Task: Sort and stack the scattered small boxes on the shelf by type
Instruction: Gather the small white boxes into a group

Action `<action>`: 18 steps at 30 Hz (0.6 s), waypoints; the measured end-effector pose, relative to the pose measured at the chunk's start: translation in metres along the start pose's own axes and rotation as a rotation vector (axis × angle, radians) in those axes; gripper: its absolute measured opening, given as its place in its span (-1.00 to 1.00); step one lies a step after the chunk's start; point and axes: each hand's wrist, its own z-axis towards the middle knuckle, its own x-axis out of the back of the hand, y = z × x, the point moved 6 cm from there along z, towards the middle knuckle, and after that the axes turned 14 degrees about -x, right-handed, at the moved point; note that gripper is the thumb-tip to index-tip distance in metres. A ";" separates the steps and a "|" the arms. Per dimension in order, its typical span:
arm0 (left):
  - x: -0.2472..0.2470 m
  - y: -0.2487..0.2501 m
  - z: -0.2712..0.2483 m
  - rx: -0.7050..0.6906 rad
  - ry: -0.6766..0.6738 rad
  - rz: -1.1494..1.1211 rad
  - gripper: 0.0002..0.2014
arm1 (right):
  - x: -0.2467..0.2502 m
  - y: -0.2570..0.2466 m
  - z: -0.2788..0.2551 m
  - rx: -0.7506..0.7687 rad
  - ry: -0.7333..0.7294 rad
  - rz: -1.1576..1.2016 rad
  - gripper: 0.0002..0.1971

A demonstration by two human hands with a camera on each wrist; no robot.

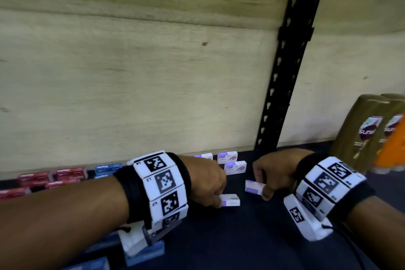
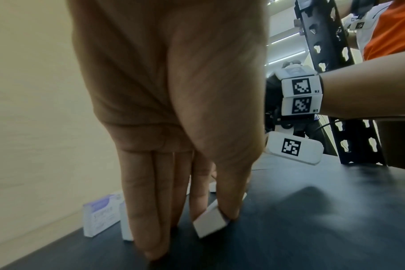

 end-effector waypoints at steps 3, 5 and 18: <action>-0.003 -0.007 -0.010 0.044 -0.028 0.000 -0.68 | 0.004 0.001 0.001 0.026 0.024 0.120 -0.67; -0.006 -0.011 -0.013 0.072 -0.038 0.036 -0.66 | 0.006 0.003 0.004 0.043 0.033 0.154 -0.68; -0.010 -0.018 -0.014 0.163 -0.044 0.213 -0.72 | 0.001 0.003 0.005 0.006 -0.006 0.199 -0.82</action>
